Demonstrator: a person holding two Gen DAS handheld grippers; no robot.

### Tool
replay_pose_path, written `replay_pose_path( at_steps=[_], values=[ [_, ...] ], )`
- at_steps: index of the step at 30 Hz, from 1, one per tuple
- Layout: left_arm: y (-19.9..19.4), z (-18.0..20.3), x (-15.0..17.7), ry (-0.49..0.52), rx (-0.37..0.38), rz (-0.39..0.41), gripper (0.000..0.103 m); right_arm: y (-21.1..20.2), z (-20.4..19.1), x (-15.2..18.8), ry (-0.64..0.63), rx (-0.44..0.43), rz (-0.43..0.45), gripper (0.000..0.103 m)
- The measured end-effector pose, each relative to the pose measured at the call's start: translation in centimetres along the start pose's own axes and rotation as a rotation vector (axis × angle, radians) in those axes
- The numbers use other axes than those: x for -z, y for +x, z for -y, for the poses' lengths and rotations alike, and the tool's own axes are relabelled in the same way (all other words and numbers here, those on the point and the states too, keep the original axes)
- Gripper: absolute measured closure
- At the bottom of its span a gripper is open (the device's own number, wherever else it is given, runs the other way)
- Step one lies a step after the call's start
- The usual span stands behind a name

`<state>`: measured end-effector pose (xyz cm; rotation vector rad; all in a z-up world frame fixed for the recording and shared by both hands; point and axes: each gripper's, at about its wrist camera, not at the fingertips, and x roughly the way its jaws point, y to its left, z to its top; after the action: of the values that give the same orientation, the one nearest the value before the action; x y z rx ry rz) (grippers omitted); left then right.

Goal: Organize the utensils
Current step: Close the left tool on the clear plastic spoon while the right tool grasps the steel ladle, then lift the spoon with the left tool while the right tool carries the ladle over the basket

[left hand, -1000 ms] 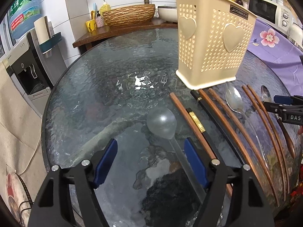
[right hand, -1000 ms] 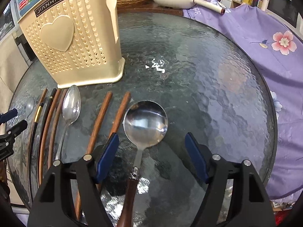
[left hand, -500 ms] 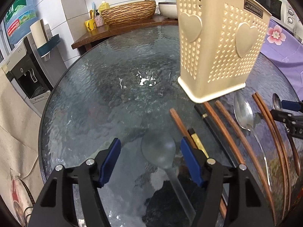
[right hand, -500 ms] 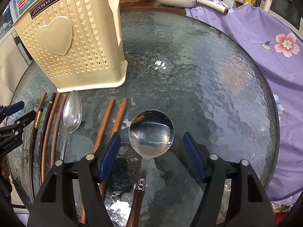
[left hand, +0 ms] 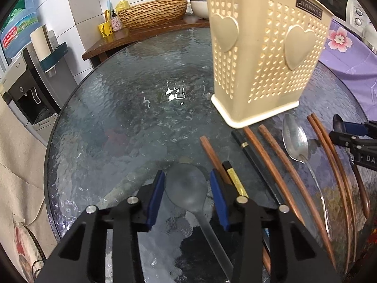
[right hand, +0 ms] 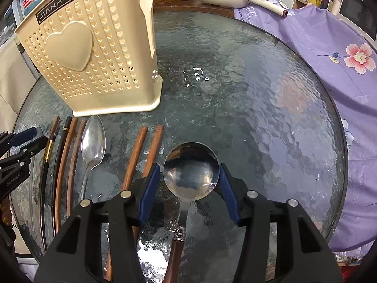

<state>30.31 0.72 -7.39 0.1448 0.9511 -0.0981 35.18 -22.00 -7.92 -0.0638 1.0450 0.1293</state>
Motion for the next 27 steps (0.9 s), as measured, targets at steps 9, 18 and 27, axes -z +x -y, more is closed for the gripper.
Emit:
replay_pose_path(
  at_steps=[9,18,27],
  values=[
    [-0.2,0.7,0.4,0.002,0.013,0.005,0.067,-0.1,-0.2,0.2,-0.004,-0.003,-0.001,0.055],
    [-1.5,0.1,-0.5,-0.018,0.028,0.055,0.067,-1.0,0.4,0.5,0.016,-0.004,0.045,0.055],
    [-3.9,-0.3,-1.3,-0.033,0.053,0.118,0.067,-3.5,0.6,0.5,0.03,-0.027,0.107,0.055]
  ],
)
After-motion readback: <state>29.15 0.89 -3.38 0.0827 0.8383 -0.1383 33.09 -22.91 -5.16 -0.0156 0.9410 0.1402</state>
